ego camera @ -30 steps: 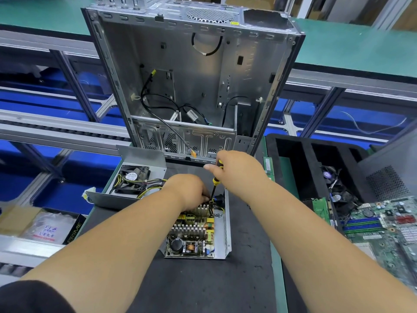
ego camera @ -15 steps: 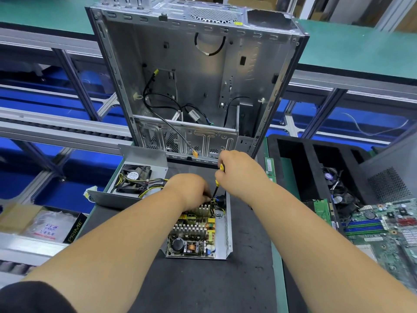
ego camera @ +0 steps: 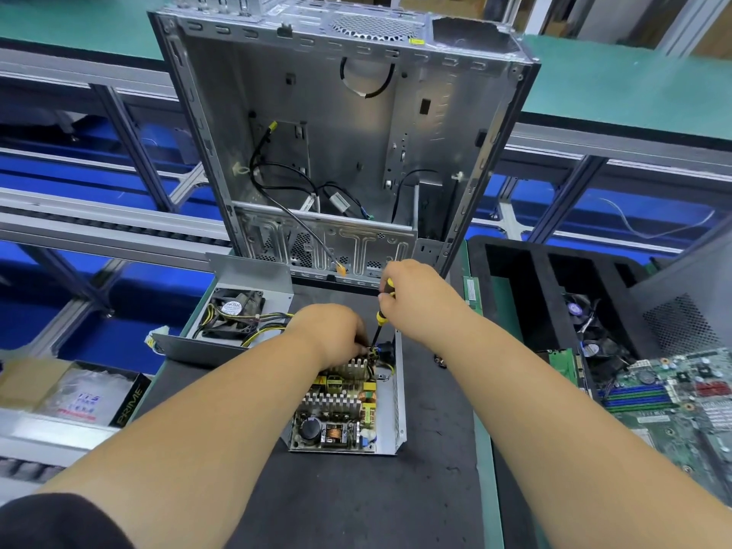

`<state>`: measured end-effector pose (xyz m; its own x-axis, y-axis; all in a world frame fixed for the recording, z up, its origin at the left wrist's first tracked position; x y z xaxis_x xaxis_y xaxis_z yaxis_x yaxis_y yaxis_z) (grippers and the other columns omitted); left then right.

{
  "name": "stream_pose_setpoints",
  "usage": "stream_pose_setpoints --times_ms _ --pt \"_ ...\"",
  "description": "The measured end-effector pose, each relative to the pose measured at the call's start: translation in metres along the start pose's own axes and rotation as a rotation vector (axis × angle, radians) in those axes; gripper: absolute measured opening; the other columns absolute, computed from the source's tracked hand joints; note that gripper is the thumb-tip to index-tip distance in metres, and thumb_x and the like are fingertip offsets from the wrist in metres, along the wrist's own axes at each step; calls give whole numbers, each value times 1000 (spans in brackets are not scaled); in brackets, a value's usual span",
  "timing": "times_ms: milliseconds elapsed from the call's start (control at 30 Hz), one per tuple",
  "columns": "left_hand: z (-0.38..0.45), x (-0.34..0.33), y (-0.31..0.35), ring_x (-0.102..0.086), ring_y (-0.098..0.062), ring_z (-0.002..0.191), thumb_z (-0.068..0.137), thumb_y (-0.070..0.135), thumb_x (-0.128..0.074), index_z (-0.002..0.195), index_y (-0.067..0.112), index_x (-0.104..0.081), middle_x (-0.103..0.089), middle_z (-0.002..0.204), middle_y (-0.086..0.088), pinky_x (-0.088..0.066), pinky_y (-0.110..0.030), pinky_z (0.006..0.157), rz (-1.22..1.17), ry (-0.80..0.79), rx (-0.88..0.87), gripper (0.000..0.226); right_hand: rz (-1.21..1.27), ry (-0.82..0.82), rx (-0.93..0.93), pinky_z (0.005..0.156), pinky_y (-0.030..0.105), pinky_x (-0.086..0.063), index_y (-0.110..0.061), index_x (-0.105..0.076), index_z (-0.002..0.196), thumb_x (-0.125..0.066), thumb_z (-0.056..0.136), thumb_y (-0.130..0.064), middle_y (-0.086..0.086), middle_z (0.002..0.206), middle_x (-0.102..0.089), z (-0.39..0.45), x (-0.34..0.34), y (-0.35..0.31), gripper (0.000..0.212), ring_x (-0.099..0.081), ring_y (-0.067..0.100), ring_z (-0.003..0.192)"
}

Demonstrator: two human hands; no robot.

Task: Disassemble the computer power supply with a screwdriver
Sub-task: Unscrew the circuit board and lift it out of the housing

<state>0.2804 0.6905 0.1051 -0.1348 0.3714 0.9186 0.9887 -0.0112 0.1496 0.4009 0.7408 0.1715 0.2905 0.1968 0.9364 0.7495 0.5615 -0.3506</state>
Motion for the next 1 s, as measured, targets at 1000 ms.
stream_pose_setpoints --times_ms 1000 --pt "6 -5 -3 -63 -16 100 95 45 -56 112 43 -72 -72 104 12 -39 -26 68 -13 46 -21 23 80 61 -5 57 32 -32 -13 -50 106 -53 99 -29 4 90 -56 -6 -6 -9 17 -52 25 81"
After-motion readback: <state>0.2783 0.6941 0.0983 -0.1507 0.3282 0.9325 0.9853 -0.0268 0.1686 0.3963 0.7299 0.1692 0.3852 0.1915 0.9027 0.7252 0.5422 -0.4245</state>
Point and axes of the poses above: each hand's wrist, its own z-axis towards the middle knuckle, its own x-axis out of the back of the hand, y = z × x, the point moved 4 cm from there along z, towards the middle knuckle
